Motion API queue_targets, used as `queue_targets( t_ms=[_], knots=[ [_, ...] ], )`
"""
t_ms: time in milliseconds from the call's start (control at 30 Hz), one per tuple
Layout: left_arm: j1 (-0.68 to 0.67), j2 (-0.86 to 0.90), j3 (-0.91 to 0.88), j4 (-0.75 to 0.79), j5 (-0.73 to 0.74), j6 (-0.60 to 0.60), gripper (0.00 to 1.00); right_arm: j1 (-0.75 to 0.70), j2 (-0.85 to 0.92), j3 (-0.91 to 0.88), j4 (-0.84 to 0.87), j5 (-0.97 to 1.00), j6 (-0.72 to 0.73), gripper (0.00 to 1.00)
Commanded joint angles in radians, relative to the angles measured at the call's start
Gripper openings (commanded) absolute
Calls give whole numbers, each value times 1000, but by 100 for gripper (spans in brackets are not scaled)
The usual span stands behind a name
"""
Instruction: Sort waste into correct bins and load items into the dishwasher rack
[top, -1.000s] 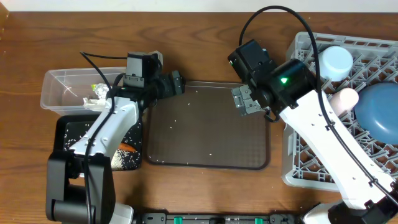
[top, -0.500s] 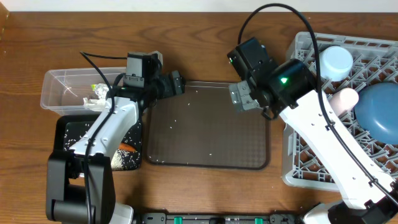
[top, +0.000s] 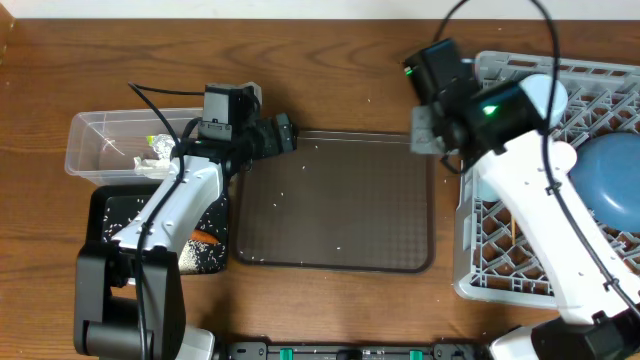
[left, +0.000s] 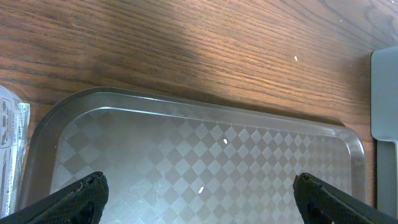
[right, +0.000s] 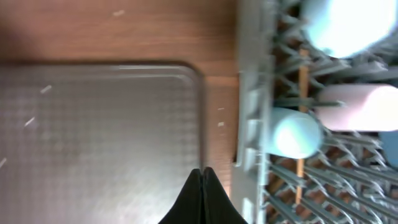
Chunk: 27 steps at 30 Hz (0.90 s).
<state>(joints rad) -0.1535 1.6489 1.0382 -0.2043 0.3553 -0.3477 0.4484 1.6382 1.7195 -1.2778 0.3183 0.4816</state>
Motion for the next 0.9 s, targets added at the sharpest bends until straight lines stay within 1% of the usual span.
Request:
queue_targets(
  t_ms=[0,133,167,200,233,267,400,433,633,700,767,867],
  knots=[
    [-2,-3,-5,-1,-13,-2,98,-67,0,-52,24,77,53,1],
    [-2,-3,-5,-1,-13,-2,98,-109,0,-161,166,78,32,1],
    [-2,-3,-5,-1,-13,-2,98,-117,0,-190,204,78,25,6],
    [-2,-3,-5,-1,-13,-2,98,-126,0,-217,242,78,26,21],
    [-2,-3,-5,-1,-13,-2,98,-135,0,-249,286,78,26,40],
    [-2,-3,-5,-1,-13,-2,98,-143,0,-274,319,79,25,57],
    [-2,-3,-5,-1,-13,-2,98,-183,0,-338,384,145,27,56],
    [-2,-3,-5,-1,-13,-2,98,-192,0,-348,394,149,26,54],
    [-2,-3,-5,-1,-13,-2,98,-241,1,-412,444,122,26,48],
    [-2,-3,-5,-1,-13,-2,98,-248,1,-442,491,114,25,48],
    [-2,-3,-5,-1,-13,-2,98,-250,1,-472,554,76,-13,47],
    [-2,-3,-5,-1,-13,-2,98,-251,1,-504,644,-26,-126,48]
  ],
)
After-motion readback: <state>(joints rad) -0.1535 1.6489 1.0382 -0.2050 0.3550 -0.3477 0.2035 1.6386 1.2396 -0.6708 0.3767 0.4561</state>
